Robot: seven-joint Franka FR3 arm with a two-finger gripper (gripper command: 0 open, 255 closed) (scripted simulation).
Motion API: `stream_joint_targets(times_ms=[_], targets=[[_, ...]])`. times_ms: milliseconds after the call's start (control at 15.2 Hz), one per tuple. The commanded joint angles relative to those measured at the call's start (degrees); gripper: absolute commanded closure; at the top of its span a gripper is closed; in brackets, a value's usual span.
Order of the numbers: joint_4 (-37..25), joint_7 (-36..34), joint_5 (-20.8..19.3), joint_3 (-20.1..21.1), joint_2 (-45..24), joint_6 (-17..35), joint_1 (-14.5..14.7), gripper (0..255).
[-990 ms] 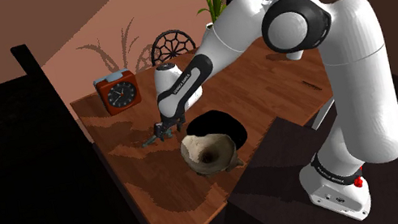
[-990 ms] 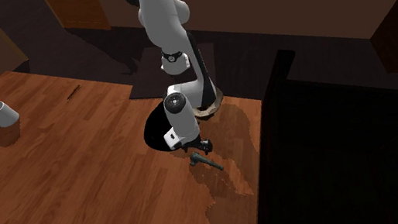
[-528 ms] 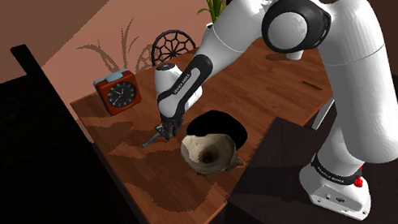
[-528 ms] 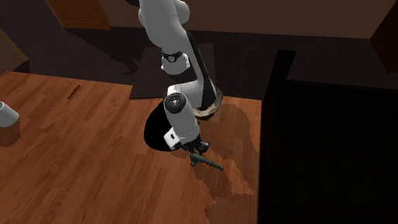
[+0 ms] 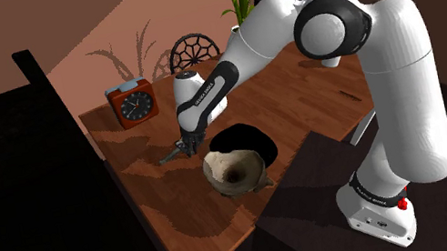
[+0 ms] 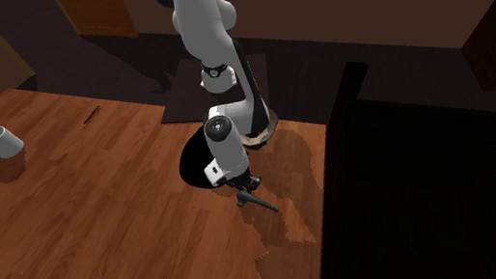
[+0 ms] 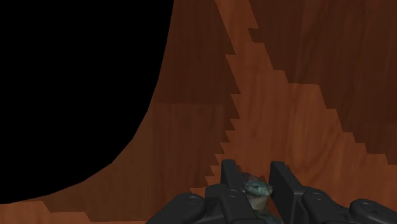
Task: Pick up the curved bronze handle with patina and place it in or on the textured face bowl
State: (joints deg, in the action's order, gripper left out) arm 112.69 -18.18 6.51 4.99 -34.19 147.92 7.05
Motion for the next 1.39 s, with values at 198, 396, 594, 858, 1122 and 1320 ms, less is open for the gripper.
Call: stream_joint_targets(times_ms=[198, 396, 594, 858, 1122, 1320], targets=[[0.48, -0.24, -0.02, 0.00, 2.56, -2.07, -0.04, 255], [0.70, -0.42, -0.05, 0.00, 4.42, -3.69, -0.07, 255], [0.82, -0.60, -0.07, 0.00, 6.22, -5.37, -0.10, 255], [0.80, -0.85, -0.11, 0.00, 8.52, -7.67, -0.13, 255], [0.59, -1.09, -0.15, 0.00, 10.69, -10.06, -0.18, 255], [0.29, -1.28, -0.19, 0.00, 12.24, -11.89, -0.21, 255]])
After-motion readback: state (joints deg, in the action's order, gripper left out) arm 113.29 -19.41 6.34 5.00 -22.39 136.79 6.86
